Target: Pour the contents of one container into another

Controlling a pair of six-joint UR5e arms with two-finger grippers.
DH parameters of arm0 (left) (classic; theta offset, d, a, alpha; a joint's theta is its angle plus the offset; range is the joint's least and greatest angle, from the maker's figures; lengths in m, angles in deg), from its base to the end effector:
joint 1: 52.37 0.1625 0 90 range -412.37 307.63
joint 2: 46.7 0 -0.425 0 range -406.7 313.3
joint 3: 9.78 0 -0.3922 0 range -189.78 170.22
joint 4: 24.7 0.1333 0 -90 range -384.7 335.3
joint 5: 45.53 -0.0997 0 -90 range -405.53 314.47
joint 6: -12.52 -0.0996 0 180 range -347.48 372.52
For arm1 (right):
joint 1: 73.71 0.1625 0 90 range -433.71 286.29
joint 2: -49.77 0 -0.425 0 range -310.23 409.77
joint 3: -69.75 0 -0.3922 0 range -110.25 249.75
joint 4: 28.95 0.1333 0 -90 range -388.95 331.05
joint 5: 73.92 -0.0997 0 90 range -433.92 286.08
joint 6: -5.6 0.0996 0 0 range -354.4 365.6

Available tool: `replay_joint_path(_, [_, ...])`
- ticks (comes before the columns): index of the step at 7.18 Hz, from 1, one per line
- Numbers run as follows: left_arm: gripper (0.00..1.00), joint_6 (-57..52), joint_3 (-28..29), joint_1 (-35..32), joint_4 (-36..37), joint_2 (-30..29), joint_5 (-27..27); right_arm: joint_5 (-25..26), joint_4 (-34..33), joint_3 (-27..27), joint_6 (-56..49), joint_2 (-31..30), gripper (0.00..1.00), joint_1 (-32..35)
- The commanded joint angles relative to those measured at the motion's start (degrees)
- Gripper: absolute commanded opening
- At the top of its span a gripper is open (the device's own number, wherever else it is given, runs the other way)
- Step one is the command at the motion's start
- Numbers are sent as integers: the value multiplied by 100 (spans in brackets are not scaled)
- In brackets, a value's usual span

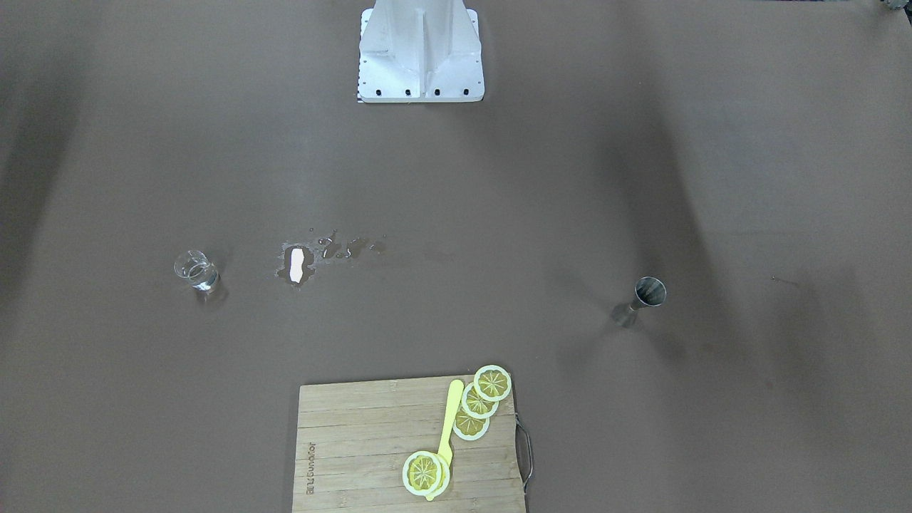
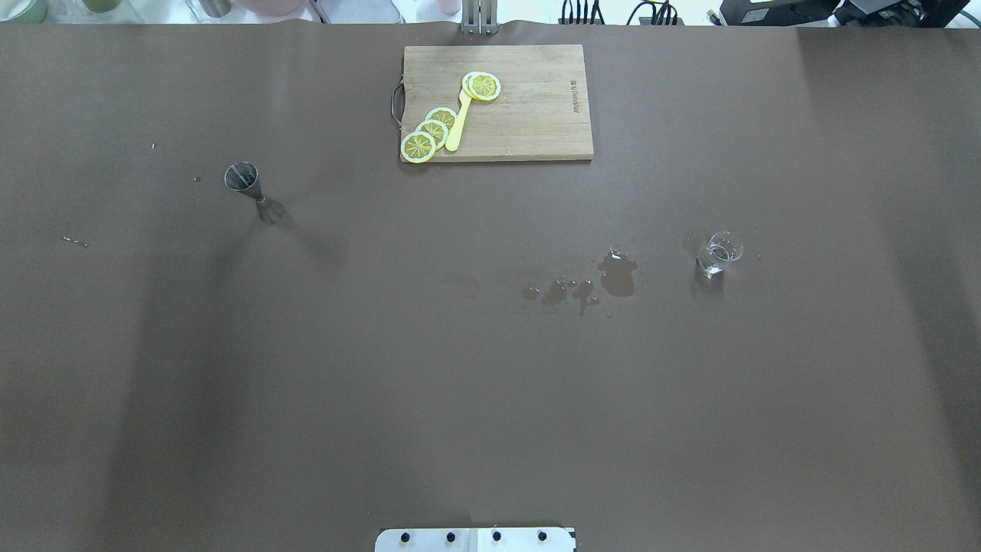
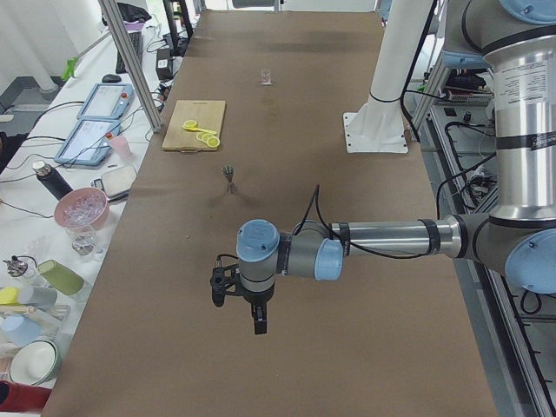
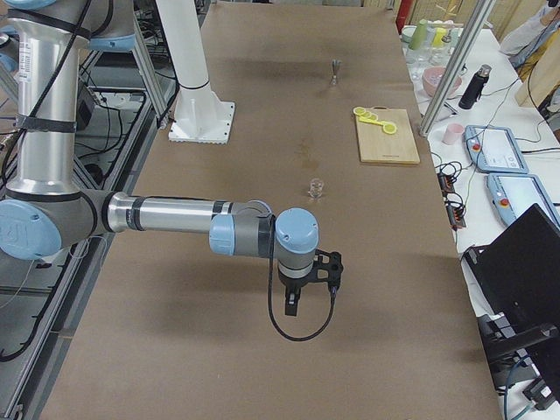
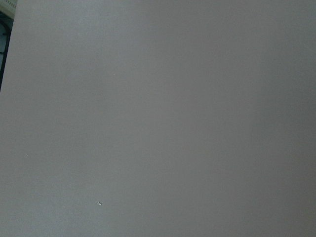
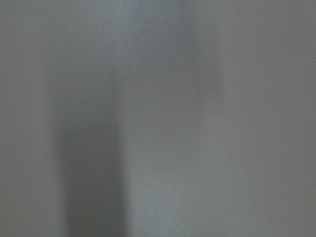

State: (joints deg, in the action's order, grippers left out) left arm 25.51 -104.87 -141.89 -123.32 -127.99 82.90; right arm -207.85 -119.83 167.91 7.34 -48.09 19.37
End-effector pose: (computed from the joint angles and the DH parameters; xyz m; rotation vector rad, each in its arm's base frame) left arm -0.0678 -0.4338 0.6764 0.0048 0.6765 -0.1807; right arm 0.0874 -0.4290 0.6542 -0.0007 -0.7670 0.0838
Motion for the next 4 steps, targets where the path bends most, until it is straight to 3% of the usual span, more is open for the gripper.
replay_joint_path(1, [99,1,-1,-4,-8,-1,7,8,9,62,-24,4,100,0])
replay_joint_path(4, [99,1,-1,-4,-8,-10,42,-36,0,80,2,74,100,-9])
